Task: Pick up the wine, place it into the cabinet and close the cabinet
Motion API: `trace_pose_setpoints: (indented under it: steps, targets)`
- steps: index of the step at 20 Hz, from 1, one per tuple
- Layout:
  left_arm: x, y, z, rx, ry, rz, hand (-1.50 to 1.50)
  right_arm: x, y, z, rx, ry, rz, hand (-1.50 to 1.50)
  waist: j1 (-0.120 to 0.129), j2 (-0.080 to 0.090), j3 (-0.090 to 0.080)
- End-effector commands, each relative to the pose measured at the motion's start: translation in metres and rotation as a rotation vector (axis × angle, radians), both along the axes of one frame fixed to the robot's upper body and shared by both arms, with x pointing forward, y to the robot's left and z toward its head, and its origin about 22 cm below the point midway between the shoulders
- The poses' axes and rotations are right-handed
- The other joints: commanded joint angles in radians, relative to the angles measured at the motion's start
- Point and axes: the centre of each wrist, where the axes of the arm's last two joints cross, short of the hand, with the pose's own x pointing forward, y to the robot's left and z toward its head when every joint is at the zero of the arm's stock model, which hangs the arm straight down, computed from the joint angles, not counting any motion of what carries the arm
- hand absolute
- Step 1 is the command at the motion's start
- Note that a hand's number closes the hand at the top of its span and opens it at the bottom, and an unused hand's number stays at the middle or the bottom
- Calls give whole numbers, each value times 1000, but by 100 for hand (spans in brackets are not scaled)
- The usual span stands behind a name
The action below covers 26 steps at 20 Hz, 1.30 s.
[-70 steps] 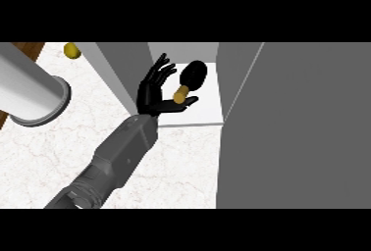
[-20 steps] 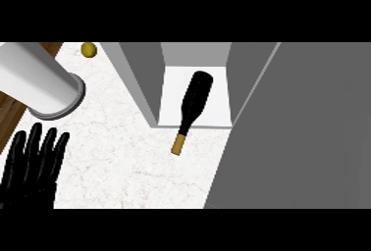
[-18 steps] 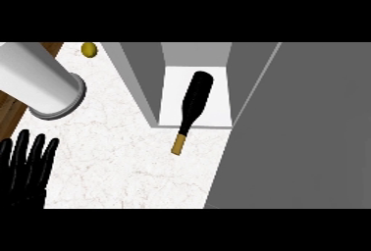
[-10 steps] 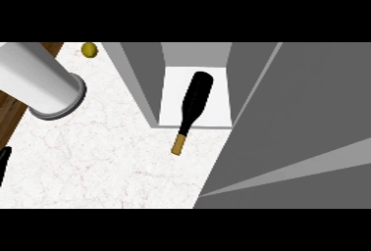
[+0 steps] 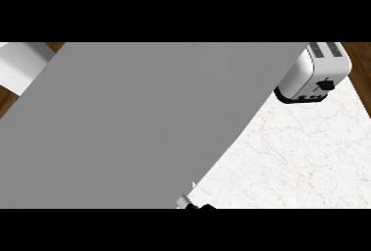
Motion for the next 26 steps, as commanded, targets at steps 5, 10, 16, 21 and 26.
trace_pose_setpoints:
  steps: [5,10,16,21,26]
  targets:
    - [-1,23,25,8,-16,-40,-150,66,54,13,-11,-49,-110,150,7,6,1]
    - [-13,15,1,-17,3,-27,-150,104,54,30,-11,-40,-147,150,-10,5,2]
    - [-5,27,21,21,10,-59,-150,158,59,25,-49,-67,-206,150,-12,7,2]
    - [16,0,18,-14,42,-89,-150,192,44,8,-66,-93,-246,150,-29,12,2]
    - [16,-9,3,-15,71,-119,-150,217,18,14,-51,-91,-290,150,-25,11,2]
